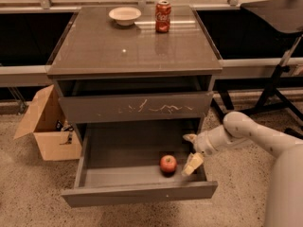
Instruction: Pick apple from middle drawer and place on counter
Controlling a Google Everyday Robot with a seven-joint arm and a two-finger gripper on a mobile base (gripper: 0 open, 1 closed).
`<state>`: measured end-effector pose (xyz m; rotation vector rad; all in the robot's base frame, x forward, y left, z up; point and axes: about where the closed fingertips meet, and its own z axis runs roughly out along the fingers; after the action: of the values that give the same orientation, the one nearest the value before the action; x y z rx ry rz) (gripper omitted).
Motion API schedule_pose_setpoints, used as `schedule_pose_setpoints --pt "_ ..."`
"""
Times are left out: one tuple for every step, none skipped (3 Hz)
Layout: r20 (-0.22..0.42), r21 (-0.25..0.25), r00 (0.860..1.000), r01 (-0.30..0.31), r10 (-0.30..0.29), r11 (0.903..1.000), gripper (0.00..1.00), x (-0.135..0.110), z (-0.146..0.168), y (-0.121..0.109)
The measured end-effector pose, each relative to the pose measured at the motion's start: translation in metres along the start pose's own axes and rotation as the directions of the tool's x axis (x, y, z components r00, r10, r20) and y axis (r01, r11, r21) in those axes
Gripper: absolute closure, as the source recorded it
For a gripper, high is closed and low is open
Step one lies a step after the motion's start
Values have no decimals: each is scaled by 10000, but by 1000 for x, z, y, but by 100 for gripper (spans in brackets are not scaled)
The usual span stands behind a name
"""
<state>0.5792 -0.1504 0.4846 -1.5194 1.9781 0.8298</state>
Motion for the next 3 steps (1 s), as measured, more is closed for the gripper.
schedule_pose_setpoints --pt "-385 -177 9993 19 -26 9998 0 5 27 -17" --pt "-787 -247 9969 50 -70 9997 0 10 49 -28" --pt "-1150 -308 9933 57 -93 9995 0 17 68 -35"
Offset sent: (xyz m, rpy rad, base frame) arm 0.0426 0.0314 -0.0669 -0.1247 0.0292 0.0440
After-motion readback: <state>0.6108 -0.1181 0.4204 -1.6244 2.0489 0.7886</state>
